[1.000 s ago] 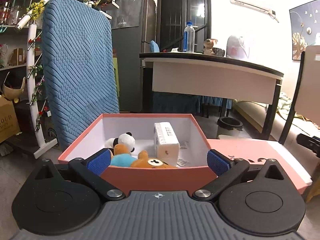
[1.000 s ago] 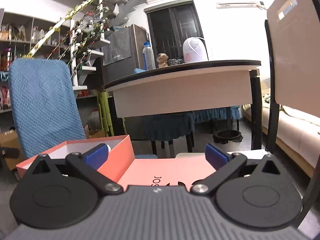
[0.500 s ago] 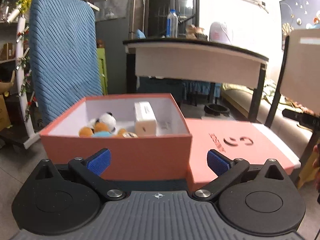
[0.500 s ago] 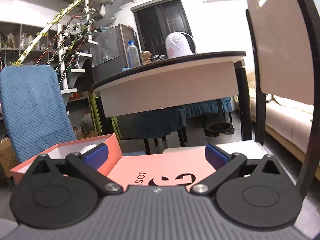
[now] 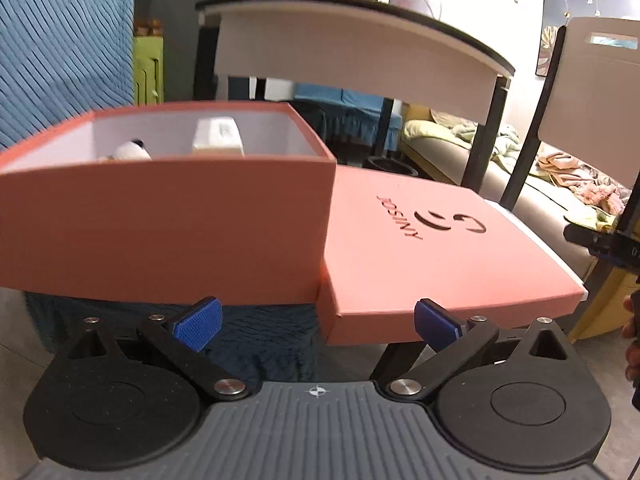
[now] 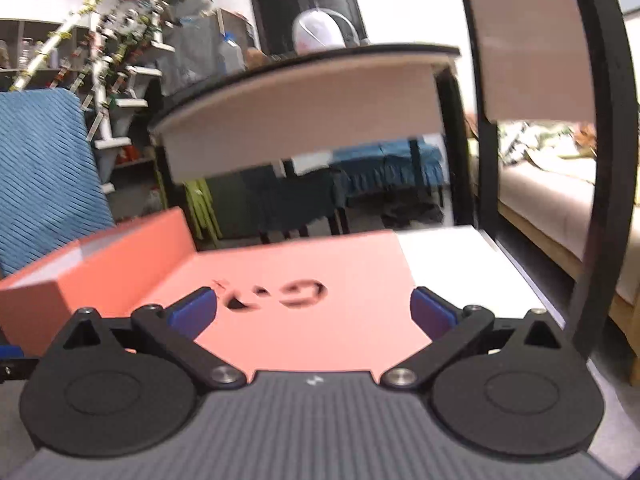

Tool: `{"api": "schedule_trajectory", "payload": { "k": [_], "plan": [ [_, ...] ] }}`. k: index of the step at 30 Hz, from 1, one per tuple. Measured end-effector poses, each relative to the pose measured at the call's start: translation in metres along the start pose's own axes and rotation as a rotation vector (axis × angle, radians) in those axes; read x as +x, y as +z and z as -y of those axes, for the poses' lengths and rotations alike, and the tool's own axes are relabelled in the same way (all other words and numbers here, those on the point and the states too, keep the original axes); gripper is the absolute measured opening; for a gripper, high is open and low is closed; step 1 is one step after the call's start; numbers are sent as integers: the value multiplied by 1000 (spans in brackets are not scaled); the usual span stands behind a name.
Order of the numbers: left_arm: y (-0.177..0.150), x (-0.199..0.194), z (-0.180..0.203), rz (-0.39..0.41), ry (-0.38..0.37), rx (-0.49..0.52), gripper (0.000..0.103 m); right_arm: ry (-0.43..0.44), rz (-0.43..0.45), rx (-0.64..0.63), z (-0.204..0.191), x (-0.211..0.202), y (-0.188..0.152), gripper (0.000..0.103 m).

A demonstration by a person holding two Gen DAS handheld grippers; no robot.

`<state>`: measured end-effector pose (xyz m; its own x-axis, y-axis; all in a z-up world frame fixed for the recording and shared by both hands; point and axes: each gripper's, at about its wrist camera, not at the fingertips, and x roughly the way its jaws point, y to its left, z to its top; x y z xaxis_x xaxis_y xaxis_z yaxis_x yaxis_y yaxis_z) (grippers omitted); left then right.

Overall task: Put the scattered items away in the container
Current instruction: 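Grip the pink lid edges with both grippers and lift it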

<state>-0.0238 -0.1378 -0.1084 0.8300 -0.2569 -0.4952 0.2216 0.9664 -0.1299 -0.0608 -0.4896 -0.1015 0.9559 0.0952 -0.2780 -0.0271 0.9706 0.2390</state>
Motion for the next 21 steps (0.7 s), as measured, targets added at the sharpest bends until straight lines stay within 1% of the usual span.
{"api": "schedule_trajectory", "payload": {
  "k": [5,8,13,16,21],
  "plan": [
    [-8,27,5,-42,-52,-8,103,-51,-62,70,20,14,-16,103],
    [-10,35,10,-49,-73,2,103,-44,-77,118,27,19,-20,103],
    [-12,49,15,-71,-95,-4,103,-50,-87,99,25,25,-24,103],
    [-10,54,19,-78,-98,3,103,-52,-94,117,27,28,-22,103],
    [-12,58,29,-93,-132,21,103,-56,-112,102,27,31,-22,103]
  ]
}}
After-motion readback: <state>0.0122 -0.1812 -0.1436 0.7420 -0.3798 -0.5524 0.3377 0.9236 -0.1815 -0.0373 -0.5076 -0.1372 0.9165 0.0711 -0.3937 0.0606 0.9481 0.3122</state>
